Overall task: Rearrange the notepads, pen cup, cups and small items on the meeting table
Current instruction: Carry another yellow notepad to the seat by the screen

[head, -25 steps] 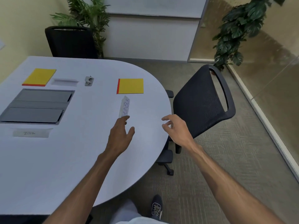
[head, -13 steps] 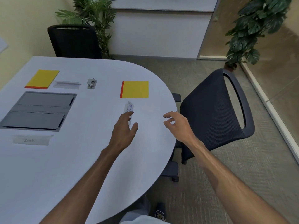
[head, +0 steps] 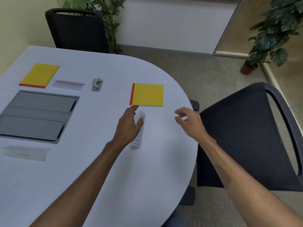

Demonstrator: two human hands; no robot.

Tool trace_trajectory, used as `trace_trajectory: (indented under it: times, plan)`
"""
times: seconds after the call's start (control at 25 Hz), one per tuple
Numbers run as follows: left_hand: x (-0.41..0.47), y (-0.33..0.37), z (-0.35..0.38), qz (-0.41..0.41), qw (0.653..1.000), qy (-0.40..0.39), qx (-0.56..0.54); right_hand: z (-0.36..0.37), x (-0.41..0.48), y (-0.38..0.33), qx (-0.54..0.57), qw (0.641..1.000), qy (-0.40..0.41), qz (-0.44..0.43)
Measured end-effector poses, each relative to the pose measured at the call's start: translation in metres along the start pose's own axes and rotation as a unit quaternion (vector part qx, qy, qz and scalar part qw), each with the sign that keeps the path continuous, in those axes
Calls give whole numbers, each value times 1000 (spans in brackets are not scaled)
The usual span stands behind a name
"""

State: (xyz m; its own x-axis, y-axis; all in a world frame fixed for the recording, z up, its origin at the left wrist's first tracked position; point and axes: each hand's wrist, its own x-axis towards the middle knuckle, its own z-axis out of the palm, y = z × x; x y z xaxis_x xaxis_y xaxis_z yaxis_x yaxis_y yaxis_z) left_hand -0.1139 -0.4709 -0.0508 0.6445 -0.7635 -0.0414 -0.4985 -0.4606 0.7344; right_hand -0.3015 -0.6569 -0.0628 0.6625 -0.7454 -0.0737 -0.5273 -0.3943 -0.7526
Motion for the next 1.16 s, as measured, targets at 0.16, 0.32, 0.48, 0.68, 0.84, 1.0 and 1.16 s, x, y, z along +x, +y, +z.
trace_trajectory:
  times: [0.16, 0.32, 0.48, 0.68, 0.84, 1.0, 1.16]
  plan:
    - [45, -25, 3, -41, 999, 0, 2, 21, 55, 8, -5, 999, -34, 23]
    - [93, -53, 15, -96, 995, -1, -7, 48, 113, 21, -6, 996, -66, 57]
    - [144, -88, 43, -164, 986, -32, -16, 86, 166, 48, 42, 980, -101, 164]
    - [189, -108, 55, -241, 969, -59, -14, 104, 198, 56, 187, 929, -63, 314]
    - [224, -119, 69, -298, 952, -56, -40, 115, 222, 60, 191, 917, -56, 345]
    - [238, -127, 83, -330, 942, -47, -49, 123, 233, 69, 186, 917, -50, 348]
    - [241, -131, 86, -322, 942, -13, -89, 130, 240, 75, 196, 909, -30, 366]
